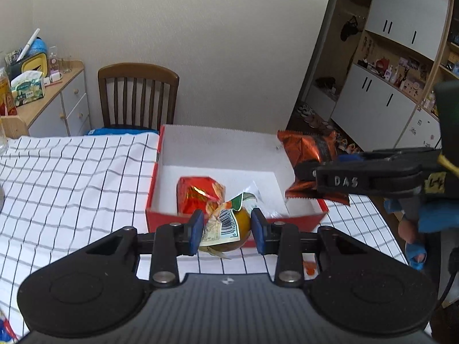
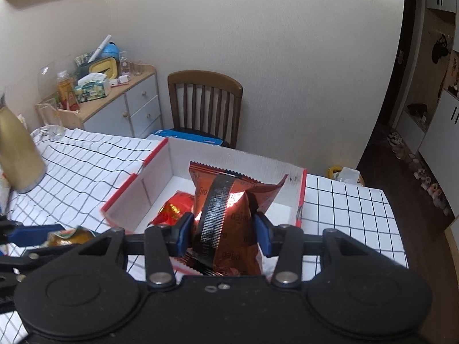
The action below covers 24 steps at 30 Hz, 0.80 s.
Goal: Organize snacks
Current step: 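Carry both held packets up and over the red box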
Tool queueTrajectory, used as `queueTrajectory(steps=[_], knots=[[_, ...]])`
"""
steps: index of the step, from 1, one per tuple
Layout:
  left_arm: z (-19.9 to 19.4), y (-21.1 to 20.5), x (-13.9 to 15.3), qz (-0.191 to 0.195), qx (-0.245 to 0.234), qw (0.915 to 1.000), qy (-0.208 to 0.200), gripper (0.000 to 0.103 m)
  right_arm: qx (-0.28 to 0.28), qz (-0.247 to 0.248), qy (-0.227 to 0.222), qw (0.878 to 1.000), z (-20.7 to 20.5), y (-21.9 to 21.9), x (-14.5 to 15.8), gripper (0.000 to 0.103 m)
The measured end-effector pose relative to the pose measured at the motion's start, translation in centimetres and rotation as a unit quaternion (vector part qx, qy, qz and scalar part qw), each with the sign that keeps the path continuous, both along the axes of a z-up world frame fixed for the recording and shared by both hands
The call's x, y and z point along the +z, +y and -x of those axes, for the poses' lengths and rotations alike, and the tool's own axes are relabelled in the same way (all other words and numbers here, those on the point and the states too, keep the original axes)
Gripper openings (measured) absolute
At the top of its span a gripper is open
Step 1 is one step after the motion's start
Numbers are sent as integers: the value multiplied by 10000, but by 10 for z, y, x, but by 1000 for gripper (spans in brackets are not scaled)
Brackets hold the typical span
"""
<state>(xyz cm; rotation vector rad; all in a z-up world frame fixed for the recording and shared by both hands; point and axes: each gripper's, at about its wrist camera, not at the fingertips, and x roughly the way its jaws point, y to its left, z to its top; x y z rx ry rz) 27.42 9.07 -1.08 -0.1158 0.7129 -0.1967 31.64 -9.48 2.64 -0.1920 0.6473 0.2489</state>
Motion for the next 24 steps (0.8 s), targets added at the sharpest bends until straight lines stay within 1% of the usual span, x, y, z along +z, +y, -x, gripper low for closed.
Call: queueTrajectory(steps=[8, 12, 15, 19, 24], knots=[[-44, 4, 3, -39, 53, 10000, -63, 34, -36, 89, 180, 9998, -31, 9, -19, 44], [-65, 2, -1, -82, 54, 9999, -35, 34, -106, 152, 269, 9995, -44, 11, -28, 44], [-81, 1, -6, -77, 58, 9999, 41, 34, -126, 161, 373, 9991, -54, 11, -35, 45], [-99, 1, -17, 31, 45, 9998, 203, 34, -148, 295, 523, 9981, -66, 13, -49, 45], [-118, -2, -33, -85, 33, 9992, 398, 34, -152, 439, 718, 9963, -76, 15, -66, 45]])
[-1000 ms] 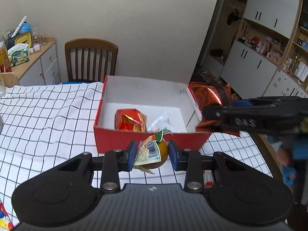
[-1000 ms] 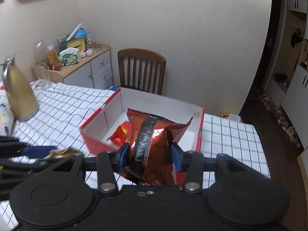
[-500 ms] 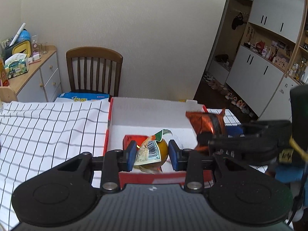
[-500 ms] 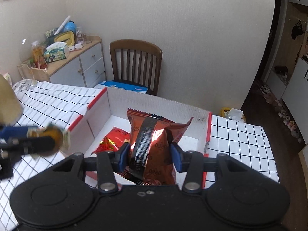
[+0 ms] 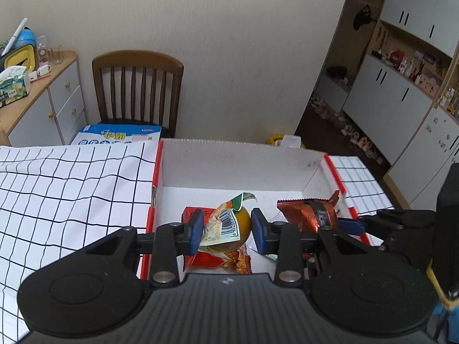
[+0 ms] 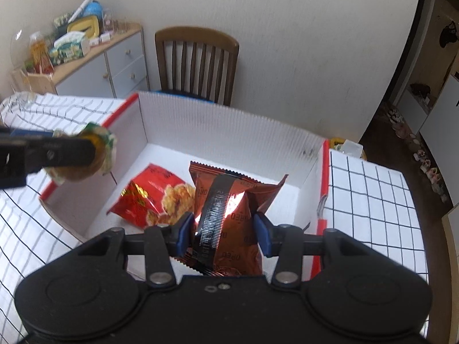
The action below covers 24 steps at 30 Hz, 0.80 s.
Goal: Organize snacks
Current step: 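Carry both held packets up and over the red box, then open both tools to drop the packets into the red box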
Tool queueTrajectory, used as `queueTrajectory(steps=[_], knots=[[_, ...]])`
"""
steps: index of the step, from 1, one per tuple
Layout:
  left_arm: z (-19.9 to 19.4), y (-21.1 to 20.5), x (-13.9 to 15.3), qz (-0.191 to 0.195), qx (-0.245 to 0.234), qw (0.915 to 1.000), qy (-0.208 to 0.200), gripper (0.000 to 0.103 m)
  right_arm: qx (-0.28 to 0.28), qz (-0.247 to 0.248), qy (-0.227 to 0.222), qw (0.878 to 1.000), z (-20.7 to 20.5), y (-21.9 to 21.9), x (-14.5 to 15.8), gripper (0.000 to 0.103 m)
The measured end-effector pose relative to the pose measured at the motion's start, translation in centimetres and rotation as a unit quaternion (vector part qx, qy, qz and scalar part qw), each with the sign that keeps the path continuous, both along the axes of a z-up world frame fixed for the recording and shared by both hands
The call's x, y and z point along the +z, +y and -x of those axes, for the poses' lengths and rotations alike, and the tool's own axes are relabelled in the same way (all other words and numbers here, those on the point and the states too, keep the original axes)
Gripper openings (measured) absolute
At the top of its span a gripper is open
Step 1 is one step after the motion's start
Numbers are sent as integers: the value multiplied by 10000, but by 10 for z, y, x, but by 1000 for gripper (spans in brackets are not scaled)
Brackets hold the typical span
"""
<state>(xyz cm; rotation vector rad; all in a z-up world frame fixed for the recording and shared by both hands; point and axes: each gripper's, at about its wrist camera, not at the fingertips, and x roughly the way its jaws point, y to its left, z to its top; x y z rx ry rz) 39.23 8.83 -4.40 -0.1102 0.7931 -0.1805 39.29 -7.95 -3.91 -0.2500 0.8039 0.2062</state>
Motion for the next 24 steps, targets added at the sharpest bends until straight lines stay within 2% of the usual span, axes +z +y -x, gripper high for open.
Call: queueTrajectory(steps=[7, 15, 18, 20, 24], knots=[[-16, -7, -20, -220, -14, 9994, 264, 34, -72, 167, 277, 9995, -10, -2, -20, 45], [-26, -14, -40, -453, -152, 9975, 517, 34, -164, 192, 334, 9991, -15, -1, -28, 47], [-29, -13, -46, -459, -133, 9969, 617, 34, -150, 241, 323, 9991, -13, 0, -29, 53], [-31, -13, -49, -492, -135, 9965, 658, 34, -155, 242, 287, 9992, -11, -1, -28, 64], [-33, -15, -55, -583, -163, 9954, 743, 34, -174, 286, 164, 9993, -7, -4, -26, 70]])
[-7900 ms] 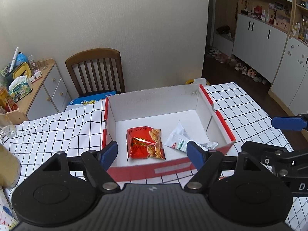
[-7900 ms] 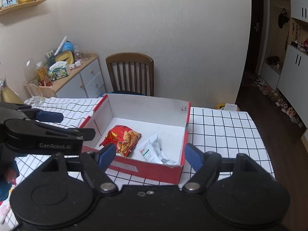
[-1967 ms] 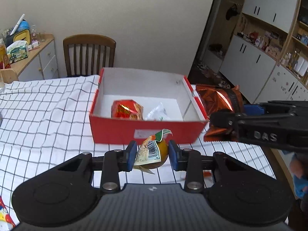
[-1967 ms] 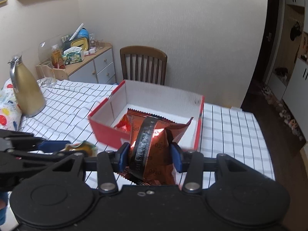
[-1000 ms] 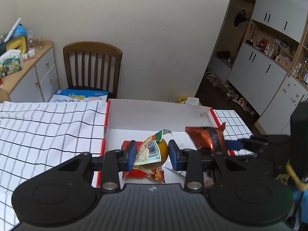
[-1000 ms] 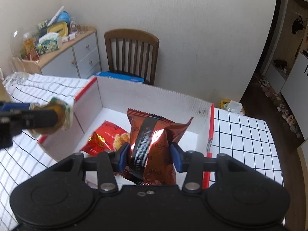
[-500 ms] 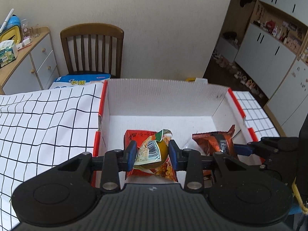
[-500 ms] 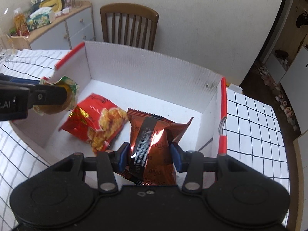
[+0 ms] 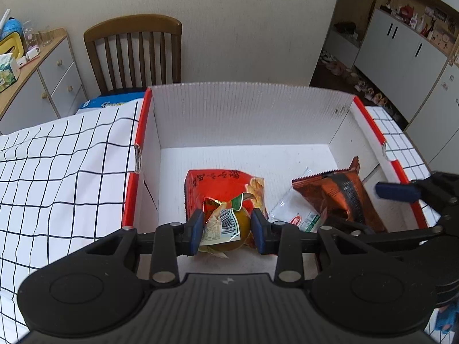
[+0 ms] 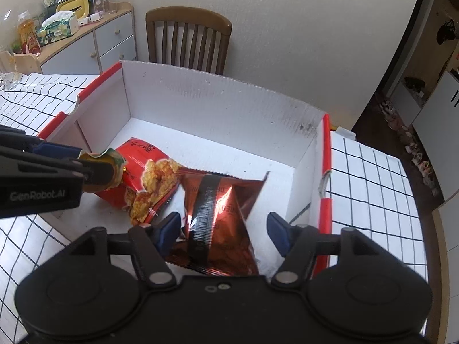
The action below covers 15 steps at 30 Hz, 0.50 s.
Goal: Organize snacks
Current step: 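Open both tools to drop the packets into the red box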
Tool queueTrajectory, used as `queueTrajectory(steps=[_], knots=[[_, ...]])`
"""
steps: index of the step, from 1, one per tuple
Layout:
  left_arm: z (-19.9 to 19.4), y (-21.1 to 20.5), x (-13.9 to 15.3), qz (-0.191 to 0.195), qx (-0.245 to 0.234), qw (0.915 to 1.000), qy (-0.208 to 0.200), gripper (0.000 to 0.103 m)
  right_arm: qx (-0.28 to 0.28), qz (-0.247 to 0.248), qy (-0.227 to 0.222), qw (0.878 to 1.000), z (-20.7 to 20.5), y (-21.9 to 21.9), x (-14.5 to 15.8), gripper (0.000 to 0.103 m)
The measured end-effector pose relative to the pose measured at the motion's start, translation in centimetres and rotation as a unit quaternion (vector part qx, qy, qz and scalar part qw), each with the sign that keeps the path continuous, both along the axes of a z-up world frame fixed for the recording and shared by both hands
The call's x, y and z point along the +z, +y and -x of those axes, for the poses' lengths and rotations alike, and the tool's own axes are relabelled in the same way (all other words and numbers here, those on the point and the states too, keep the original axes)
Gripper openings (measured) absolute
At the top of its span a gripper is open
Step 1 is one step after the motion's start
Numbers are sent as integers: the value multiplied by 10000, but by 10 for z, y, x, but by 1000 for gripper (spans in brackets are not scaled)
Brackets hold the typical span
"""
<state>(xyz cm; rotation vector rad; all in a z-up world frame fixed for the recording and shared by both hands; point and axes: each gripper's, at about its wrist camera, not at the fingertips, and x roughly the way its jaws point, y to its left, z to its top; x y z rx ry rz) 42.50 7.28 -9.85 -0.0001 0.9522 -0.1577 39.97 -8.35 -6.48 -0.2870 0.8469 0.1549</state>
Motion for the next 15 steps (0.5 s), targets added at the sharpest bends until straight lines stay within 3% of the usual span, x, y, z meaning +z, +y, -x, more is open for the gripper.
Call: queueTrajectory(steps=[7, 15], knots=[[0, -3, -8, -119, -1, 9999, 122, 34, -133, -116, -181, 9997, 13, -12, 13, 82], [10, -2, -4, -231, 106, 9996, 137, 36, -159, -315, -368, 9987, 37, -22, 34, 83]])
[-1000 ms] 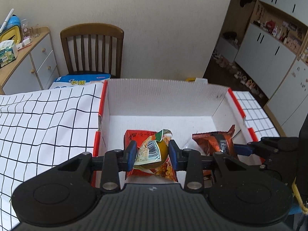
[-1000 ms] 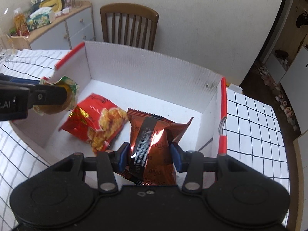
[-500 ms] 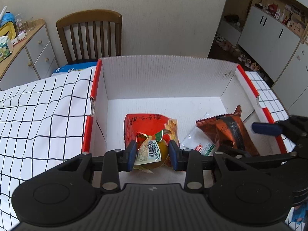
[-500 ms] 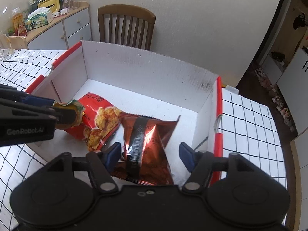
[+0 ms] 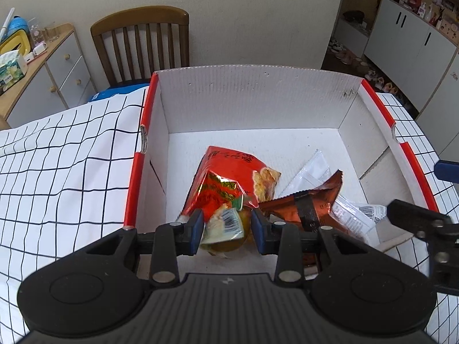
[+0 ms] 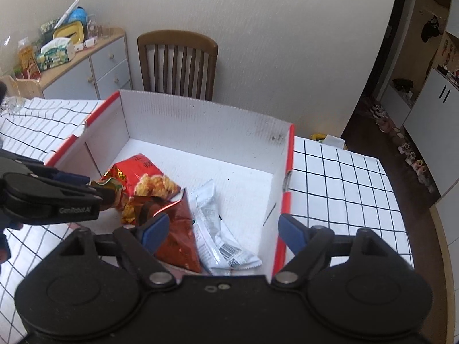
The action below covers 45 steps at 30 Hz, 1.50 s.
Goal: Organize snacks
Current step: 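Open both tools to drop the packets into the red box, then withdraw both open tools from the red box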
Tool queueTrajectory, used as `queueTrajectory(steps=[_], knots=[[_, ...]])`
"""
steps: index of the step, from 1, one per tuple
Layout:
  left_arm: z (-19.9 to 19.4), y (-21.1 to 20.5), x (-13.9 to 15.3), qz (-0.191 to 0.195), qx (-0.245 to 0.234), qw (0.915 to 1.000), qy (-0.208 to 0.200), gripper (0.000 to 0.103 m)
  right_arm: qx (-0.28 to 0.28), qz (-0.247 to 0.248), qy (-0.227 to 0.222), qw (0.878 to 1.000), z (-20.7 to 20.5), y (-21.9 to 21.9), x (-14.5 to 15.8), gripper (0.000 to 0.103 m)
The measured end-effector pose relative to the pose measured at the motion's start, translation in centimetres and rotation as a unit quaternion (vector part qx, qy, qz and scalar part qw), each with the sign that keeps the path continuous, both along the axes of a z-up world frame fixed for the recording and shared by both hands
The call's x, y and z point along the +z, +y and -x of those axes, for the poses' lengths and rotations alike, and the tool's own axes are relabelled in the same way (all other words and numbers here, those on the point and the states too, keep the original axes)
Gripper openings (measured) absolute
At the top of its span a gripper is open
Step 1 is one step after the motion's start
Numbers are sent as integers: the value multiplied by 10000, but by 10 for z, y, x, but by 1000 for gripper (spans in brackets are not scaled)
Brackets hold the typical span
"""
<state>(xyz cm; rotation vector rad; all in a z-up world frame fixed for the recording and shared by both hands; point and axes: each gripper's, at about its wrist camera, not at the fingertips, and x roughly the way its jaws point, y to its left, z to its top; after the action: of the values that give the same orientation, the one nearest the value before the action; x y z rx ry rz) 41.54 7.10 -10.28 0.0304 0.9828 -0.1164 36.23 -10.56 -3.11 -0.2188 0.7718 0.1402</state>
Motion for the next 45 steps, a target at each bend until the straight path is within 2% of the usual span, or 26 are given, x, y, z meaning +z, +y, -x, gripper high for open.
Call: queueTrajectory(steps=[1, 5, 26, 37, 45], knots=[[2, 0, 2, 25, -5, 10000, -21, 37, -3, -39, -16, 10000, 3, -2, 2, 83], [13, -1, 15, 86, 33, 9998, -178, 53, -7, -169, -74, 9998, 16, -8, 11, 83], [106, -26, 82, 124, 4, 9961, -879, 53, 241, -592, -527, 9966, 98, -38, 52, 83], [157, -38, 102, 148, -59, 9936, -1122, 53, 466, -828, -636, 9934, 138, -44, 66, 83], [191, -39, 106, 231, -94, 9927, -1183, 53, 633, -956, -696, 9910, 168, -49, 70, 84]])
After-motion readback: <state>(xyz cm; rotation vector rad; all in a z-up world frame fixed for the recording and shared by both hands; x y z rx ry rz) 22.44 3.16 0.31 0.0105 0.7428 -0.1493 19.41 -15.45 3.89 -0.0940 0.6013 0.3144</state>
